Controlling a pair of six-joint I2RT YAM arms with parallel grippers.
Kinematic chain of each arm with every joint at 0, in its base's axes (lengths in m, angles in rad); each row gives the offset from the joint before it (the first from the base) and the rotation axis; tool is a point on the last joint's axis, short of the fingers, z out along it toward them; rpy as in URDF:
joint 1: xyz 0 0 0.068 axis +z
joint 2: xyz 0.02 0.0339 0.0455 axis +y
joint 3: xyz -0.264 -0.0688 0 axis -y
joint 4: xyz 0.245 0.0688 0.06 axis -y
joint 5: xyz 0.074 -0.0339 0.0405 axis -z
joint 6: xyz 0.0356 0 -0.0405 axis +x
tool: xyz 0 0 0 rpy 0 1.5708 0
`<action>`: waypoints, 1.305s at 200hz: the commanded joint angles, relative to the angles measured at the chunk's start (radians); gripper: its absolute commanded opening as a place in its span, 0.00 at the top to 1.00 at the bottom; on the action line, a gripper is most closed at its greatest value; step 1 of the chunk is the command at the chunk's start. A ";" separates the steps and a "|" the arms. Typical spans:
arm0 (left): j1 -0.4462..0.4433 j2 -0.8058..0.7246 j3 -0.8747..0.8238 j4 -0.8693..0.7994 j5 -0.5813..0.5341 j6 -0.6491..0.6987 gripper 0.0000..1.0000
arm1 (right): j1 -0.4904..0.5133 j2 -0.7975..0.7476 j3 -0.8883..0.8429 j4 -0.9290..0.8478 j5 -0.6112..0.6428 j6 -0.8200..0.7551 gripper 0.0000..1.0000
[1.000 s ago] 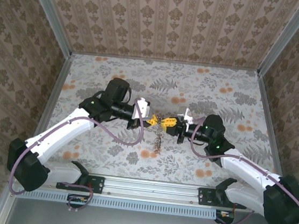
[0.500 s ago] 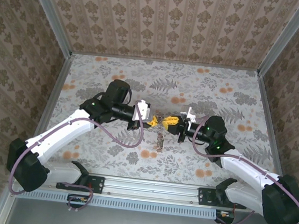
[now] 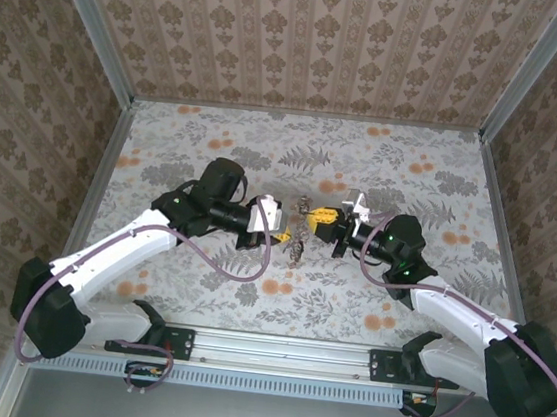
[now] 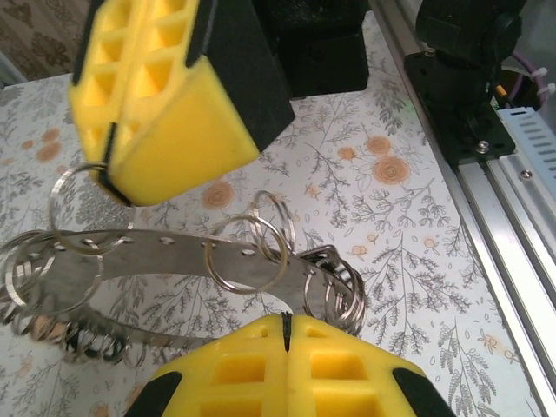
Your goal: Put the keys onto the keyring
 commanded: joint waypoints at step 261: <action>0.173 0.115 -0.134 0.236 0.073 -0.151 0.62 | 0.025 0.047 0.432 -1.242 -0.018 -0.919 1.00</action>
